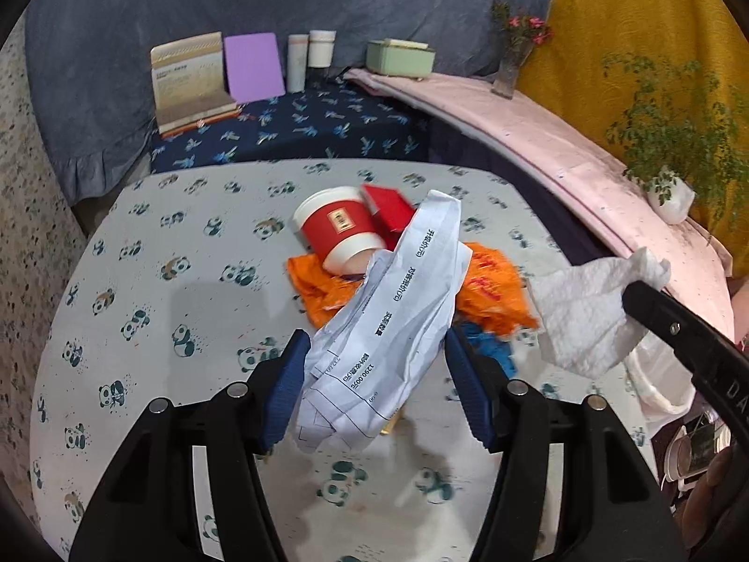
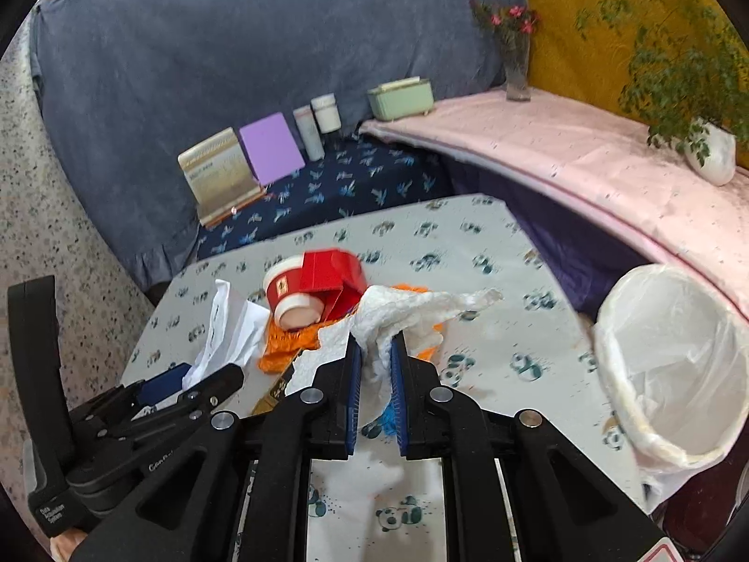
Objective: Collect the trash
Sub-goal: 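Carry the paper and tissue up and over the white bin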
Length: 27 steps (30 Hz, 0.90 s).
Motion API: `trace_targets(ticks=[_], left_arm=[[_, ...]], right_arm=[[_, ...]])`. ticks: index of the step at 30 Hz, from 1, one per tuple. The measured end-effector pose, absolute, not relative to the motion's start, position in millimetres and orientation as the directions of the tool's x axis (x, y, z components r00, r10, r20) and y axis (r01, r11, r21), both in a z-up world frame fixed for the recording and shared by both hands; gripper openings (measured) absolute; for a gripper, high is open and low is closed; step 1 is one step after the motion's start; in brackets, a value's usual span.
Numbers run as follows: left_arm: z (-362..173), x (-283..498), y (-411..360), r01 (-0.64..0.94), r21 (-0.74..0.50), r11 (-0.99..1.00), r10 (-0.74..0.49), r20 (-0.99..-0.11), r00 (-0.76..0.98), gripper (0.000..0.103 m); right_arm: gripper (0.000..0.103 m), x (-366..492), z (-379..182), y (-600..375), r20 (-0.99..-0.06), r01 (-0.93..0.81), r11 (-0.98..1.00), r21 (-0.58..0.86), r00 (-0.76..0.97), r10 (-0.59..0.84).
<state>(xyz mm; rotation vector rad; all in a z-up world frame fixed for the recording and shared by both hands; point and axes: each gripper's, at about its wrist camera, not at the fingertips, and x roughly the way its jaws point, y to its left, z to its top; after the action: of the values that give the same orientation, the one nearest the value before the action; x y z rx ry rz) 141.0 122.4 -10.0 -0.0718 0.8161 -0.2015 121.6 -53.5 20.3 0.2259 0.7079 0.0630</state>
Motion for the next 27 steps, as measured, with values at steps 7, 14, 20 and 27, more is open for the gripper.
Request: trace_targets(ticks=[7,14,20,27], left_arm=[[21,121,80,0.227,-0.133,0.965,-0.256,-0.674,0.693,0.057],[44,101,28,0.313,-0.118,0.942,-0.313,-0.645,0.697,0.057],[52,88,-16,0.374,-0.105,0.921,-0.352,-0.635,0.688,0.057],[53,78,-59,0.429,-0.093,0.899,-0.385,-0.635,0.670,0.057]], right_arm=[[0.012,96,59,-89,-0.569,0.060,0.975,0.213,0.819,0.074],[0.012,70,80,-130,-0.526,0.116,0.971,0.208,0.851,0.010],[0.012,51,88,-169,-0.506,0.167,0.964,0.206,0.861,-0.041],[0.012,34,91,-208,-0.499,0.225,0.950,0.218,0.862,-0.090]])
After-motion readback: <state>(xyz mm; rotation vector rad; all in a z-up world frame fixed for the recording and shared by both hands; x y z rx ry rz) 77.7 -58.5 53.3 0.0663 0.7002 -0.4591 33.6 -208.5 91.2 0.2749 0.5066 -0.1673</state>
